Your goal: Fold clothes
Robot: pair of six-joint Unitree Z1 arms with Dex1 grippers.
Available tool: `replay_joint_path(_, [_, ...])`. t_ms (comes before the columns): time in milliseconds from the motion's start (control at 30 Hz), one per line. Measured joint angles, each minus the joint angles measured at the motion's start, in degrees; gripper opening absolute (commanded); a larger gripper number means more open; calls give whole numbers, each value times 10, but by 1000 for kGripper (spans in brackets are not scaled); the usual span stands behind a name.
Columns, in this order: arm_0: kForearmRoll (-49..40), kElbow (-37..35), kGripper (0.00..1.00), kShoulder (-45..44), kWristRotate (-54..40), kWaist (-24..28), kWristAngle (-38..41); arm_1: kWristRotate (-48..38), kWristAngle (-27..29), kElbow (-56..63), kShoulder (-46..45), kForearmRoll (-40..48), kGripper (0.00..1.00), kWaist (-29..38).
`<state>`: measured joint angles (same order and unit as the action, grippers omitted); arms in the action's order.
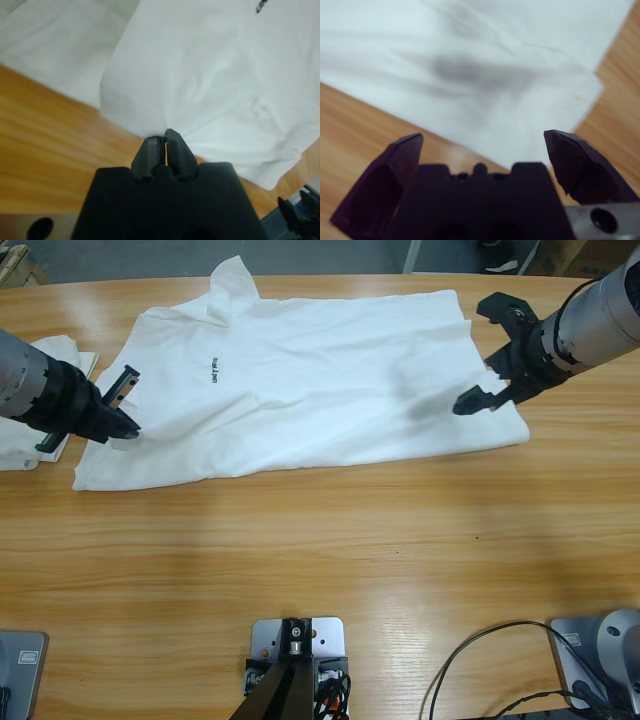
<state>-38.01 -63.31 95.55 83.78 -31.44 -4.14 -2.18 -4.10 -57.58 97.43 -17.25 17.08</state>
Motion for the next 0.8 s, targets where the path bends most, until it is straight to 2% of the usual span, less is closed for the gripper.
replay_joint_path(200, [75, -6, 936, 3, -101, 0, -25, -110, -89, 0, -17, 37, 1000, 11])
replay_joint_path(300, [105, -20, 955, 3, -177, -8, -25, -129, -100, 1, -17, 48, 1000, 13])
replay_joint_path(400, [111, -29, 933, 3, -244, -45, -25, -136, -102, 10, -17, 56, 1000, 14])
replay_joint_path(467, [111, -30, 759, 6, -306, -87, -25, -137, -102, 20, -17, 65, 1000, 14])
replay_joint_path(500, [105, -32, 688, 12, -336, -111, -25, -139, -102, 26, -17, 70, 1000, 14])
replay_joint_path(533, [94, -37, 678, 21, -358, -131, -28, -140, -102, 31, -17, 74, 1000, 14])
replay_joint_path(667, [2, -97, 678, 84, -390, -185, -74, -144, -102, 51, -17, 89, 1000, 14])
replay_joint_path(800, [-76, -184, 678, 152, -442, -199, -137, -145, -102, 68, -17, 95, 1000, 14])
